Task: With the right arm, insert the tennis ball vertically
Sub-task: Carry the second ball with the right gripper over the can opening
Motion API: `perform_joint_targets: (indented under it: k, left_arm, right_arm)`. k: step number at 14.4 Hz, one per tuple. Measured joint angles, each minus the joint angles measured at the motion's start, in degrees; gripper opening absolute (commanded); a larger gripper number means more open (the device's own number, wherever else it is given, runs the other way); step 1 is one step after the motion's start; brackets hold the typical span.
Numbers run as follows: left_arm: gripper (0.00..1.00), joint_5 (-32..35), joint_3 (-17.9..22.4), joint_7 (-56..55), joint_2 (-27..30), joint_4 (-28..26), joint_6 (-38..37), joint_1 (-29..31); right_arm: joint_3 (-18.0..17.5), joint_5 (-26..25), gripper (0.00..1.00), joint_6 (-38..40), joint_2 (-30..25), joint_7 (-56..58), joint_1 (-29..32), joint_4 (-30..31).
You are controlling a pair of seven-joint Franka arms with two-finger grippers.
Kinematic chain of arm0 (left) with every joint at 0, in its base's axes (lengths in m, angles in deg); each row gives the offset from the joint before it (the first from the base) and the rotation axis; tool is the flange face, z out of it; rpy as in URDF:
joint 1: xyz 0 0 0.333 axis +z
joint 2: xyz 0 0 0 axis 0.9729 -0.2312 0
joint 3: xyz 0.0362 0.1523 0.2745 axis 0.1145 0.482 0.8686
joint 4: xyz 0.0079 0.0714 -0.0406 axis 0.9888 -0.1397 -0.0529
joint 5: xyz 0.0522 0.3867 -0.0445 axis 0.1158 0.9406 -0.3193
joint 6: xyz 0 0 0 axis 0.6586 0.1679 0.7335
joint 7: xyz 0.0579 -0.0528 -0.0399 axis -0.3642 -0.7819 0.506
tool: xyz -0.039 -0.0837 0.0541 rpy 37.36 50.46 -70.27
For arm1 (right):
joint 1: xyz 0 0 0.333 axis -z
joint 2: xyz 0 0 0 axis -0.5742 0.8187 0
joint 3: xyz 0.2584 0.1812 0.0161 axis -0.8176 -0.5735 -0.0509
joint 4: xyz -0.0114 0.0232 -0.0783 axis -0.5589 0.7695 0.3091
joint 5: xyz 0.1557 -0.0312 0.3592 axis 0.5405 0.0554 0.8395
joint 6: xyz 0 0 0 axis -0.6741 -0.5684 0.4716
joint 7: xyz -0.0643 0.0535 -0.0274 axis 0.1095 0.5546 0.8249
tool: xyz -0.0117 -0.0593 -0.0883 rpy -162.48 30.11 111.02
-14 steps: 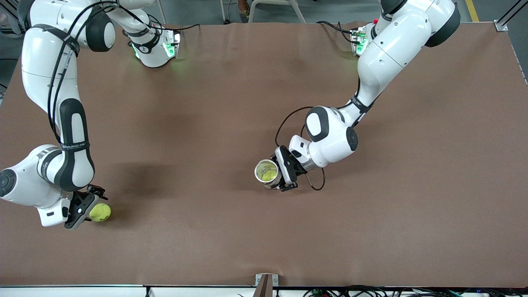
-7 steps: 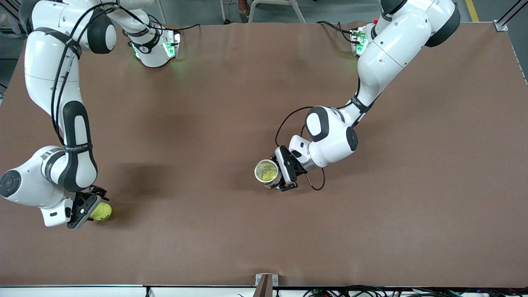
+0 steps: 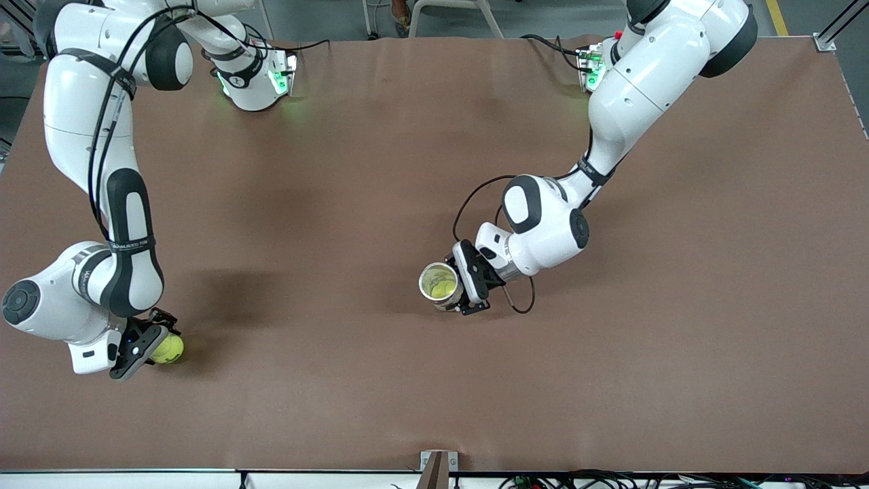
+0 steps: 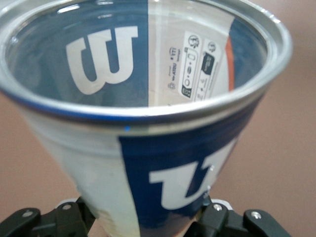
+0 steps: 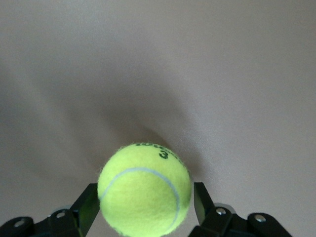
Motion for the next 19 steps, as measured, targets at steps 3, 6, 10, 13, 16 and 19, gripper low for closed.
perform_joint_targets:
  k: [3, 6, 10, 13, 16, 19]
  left_arm:
    - [0.77, 0.0, 0.0, 0.0, 0.0, 0.0, 0.0, 0.0]
    - [0.77, 0.0, 0.0, 0.0, 0.0, 0.0, 0.0, 0.0]
    - [0.77, 0.0, 0.0, 0.0, 0.0, 0.0, 0.0, 0.0]
    - [0.77, 0.0, 0.0, 0.0, 0.0, 0.0, 0.0, 0.0]
    - [0.77, 0.0, 0.0, 0.0, 0.0, 0.0, 0.0, 0.0]
    - [0.77, 0.0, 0.0, 0.0, 0.0, 0.0, 0.0, 0.0]
  right_arm:
    - [-0.1, 0.0, 0.85, 0.0, 0.0, -1.9, -0.1, -0.3]
    - [-0.1, 0.0, 0.65, 0.0, 0.0, -2.4, -0.1, -0.4]
    - [-0.1, 0.0, 0.32, 0.0, 0.0, -2.5, -0.1, -0.6]
    - [-0.1, 0.1, 0.27, 0.3, 0.0, -3.1, -0.1, -0.6]
    - [-0.2, 1.1, 0.27, 10.4, -1.2, -9.9, -0.8, -2.3]
    - [-0.4, 2.0, 0.27, 23.6, -6.4, -24.9, -4.4, -6.1]
